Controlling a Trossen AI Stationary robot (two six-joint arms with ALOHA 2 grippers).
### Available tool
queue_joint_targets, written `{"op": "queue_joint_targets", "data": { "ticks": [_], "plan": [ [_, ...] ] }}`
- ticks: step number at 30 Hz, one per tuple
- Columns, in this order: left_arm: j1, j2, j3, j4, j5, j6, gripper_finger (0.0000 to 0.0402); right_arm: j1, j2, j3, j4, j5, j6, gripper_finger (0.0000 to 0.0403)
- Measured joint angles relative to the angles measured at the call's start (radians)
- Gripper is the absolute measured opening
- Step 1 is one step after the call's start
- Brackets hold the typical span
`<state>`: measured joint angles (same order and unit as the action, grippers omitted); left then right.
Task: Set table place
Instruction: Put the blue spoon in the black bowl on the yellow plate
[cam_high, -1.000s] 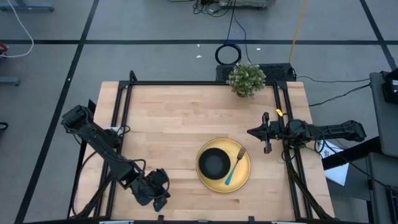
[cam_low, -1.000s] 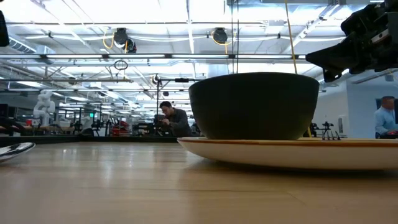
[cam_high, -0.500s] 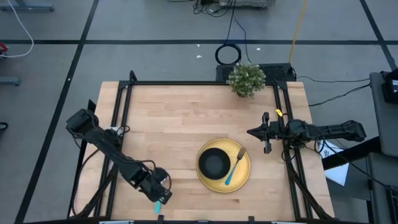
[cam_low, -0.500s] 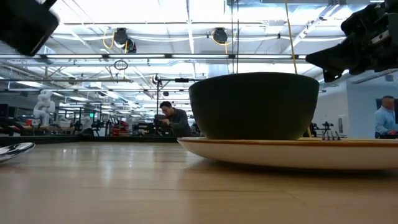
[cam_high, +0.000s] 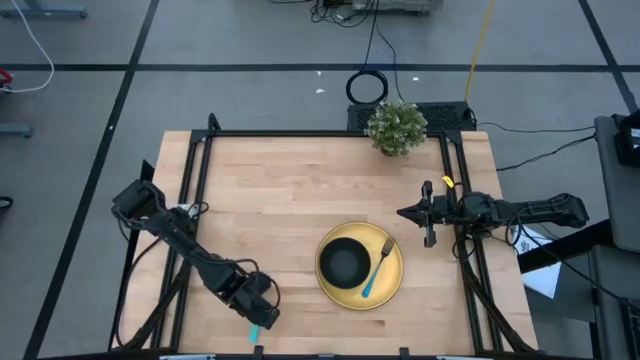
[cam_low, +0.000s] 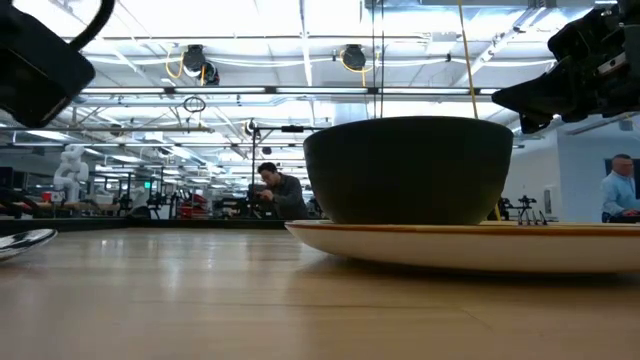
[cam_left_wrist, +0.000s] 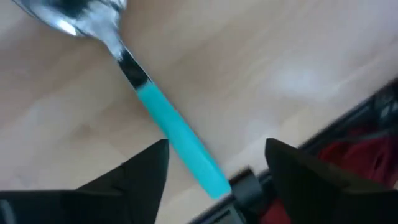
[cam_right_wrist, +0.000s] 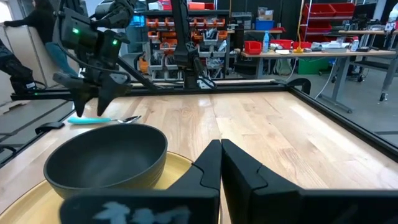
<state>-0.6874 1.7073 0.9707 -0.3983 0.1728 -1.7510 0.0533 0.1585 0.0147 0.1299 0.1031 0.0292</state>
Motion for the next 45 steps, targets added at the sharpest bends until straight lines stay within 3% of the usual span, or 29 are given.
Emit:
{"op": "queue_joint_targets", "data": {
  "ticks": [7, 13, 22, 31, 36, 45],
  "plan": [
    [0.033, 0.000, 0.001, -0.116, -0.032, -0.012, 0.0294, 0.000, 0.000, 0.000, 0.000, 0.000, 0.001, 0.0000],
    [0.032, 0.000, 0.001, -0.142, 0.010, -0.043, 0.0270, 0.000, 0.000, 0.000, 0.000, 0.000, 0.003, 0.0000],
    [0.008, 0.058, 0.001, -0.001, 0.014, -0.087, 0.0229, 0.000, 0.000, 0.000, 0.000, 0.000, -0.003, 0.0000],
    [0.006, 0.096, 0.005, -0.006, 0.027, -0.095, 0.0198, 0.000, 0.001, 0.000, -0.002, 0.000, -0.007, 0.0000],
    [0.005, 0.097, 0.004, -0.024, 0.021, -0.095, 0.0161, 0.000, 0.001, 0.000, 0.000, 0.000, -0.007, 0.0000],
    [-0.007, 0.098, 0.003, -0.041, -0.012, 0.007, 0.0045, 0.000, 0.001, 0.000, 0.000, 0.000, 0.002, 0.0000]
  ]
}}
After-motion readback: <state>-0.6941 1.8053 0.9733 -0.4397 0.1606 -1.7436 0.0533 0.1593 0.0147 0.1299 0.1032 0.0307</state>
